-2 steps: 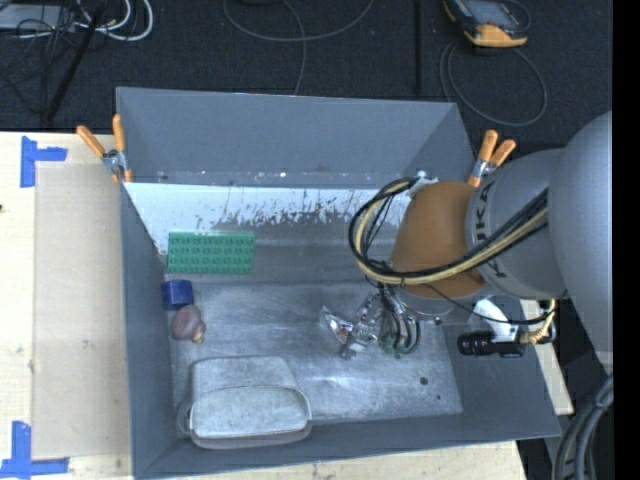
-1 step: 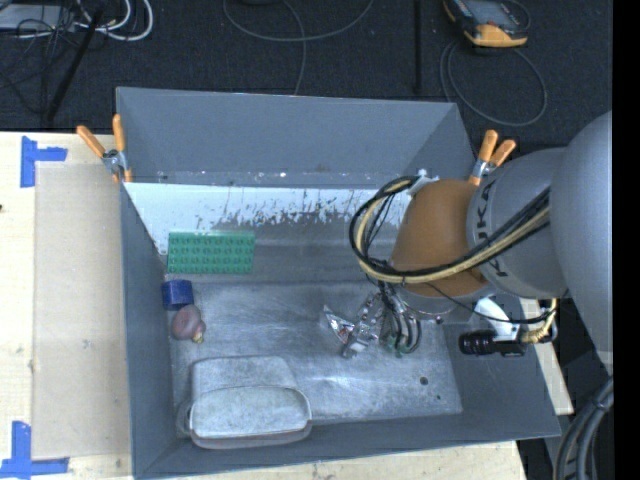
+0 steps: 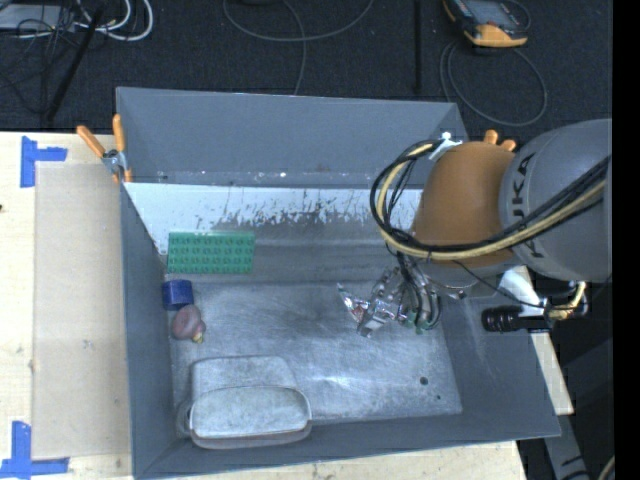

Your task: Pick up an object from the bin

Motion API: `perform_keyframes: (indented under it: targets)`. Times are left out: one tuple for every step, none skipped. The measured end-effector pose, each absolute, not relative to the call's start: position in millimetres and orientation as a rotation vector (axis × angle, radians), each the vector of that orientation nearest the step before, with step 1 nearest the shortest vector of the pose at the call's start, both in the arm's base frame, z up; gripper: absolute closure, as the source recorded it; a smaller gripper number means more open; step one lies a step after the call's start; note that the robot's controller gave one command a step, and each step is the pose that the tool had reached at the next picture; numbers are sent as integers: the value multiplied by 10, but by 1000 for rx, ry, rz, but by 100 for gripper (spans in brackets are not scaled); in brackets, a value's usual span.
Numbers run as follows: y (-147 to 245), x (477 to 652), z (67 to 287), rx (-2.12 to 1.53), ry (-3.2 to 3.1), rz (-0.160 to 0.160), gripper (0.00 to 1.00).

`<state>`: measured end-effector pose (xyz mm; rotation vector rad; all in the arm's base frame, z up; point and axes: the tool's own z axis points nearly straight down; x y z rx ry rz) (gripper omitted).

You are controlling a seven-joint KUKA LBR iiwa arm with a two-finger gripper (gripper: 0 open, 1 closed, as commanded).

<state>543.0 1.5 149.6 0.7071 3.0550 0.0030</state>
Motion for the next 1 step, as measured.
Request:
perform_keyframes:
  targets:
    - [15, 5441, 1916, 701, 3059, 2, 100]
